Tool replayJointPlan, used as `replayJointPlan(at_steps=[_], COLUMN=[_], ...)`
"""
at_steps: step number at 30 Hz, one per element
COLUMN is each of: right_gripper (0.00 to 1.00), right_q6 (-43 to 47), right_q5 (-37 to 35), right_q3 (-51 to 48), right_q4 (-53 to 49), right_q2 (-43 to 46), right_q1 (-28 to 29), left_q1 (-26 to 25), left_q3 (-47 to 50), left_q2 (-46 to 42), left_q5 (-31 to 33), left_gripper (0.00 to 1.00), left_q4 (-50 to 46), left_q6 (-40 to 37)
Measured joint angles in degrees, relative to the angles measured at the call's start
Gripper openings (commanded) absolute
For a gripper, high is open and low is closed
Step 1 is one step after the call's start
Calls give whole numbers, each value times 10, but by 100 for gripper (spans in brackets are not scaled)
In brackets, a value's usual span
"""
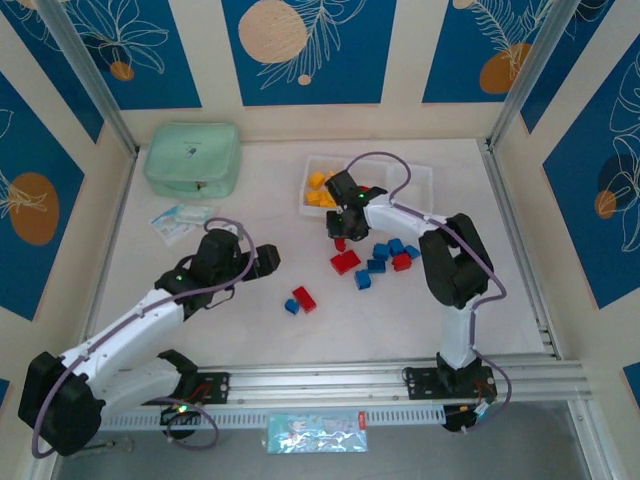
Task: Sort the legos into containers by color
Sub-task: Pick up the lego from the center of the table, then place the lego in the container.
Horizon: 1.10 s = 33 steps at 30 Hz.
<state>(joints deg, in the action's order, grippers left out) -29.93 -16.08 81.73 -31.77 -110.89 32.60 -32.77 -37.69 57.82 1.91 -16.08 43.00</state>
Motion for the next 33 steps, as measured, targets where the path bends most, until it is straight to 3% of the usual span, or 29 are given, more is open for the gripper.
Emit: replayJointPlan(at_steps=[6,12,23,33], right_gripper=[20,20,22,46], right_q6=[13,28,66,97], right_q5=[2,0,-15,-35], right_q3=[13,50,218,292], right_q4=[-3,-10,-30,-63], right_q2=[54,52,-94,-161], right_q1=[-19,-76,-139,-146], left_q1=[0,0,0,0], left_q3=[-18,-41,-84,-112], left_q2=[24,69,154,182], left_q5=[-19,-41,-65,-69], left_gripper=[100,100,100,100], left_q4=[3,17,65,73], left_q6=[-1,-11,-15,-18])
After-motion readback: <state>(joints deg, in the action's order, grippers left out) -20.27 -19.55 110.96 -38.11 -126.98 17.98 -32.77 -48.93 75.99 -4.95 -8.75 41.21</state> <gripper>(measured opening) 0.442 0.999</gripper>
